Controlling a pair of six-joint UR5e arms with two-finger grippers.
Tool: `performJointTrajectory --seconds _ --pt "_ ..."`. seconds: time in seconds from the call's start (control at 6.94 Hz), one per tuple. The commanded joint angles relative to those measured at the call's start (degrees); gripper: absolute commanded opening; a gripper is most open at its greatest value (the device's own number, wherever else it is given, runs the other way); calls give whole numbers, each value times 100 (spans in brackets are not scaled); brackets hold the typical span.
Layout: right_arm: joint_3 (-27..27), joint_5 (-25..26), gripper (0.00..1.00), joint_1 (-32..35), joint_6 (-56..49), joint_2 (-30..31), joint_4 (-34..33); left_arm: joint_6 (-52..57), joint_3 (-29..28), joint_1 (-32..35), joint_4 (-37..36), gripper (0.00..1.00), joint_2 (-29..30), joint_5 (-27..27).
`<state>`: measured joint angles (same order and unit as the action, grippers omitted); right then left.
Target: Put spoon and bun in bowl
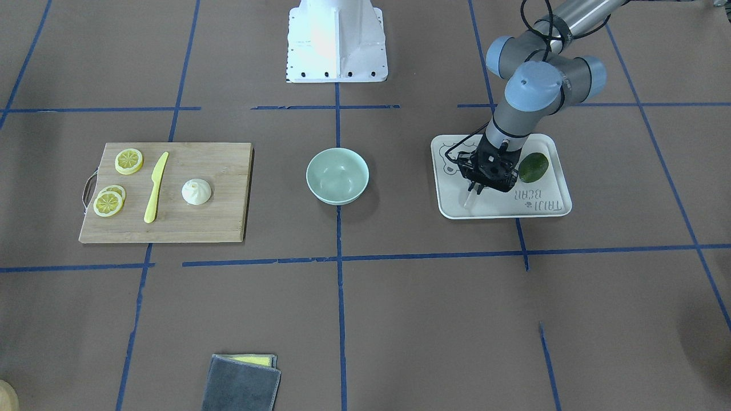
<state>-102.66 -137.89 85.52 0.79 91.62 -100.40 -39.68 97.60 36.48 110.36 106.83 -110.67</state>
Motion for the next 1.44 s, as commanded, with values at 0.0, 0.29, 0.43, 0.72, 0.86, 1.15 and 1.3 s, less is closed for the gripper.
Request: performJointTrajectory --seconds 0.0,0.29,0.43,0.72,0.86,1.15,1.3 --pt "-35 -89 100 0 9 -4 2 -75 274 0 -319 0 31 -7" --pt "-35 -176 100 0 9 -4 2 -372 576 17 -787 0 573 -7" --pt "-105 -177 100 0 0 -4 11 -844 471 9 -780 0 933 -16" --pt "-307 -212 100 -9 -26 23 124 -1844 -45 -218 -614 0 1811 -16" --pt "-325 -447 100 -18 17 40 134 -2234 -318 -516 -404 0 2111 2" --pt "-378 -502 100 -105 9 136 588 -2737 -1047 -816 -16 0 2700 89" --pt "-378 -502 100 -132 18 181 713 -3043 -1102 -861 142 0 2747 316"
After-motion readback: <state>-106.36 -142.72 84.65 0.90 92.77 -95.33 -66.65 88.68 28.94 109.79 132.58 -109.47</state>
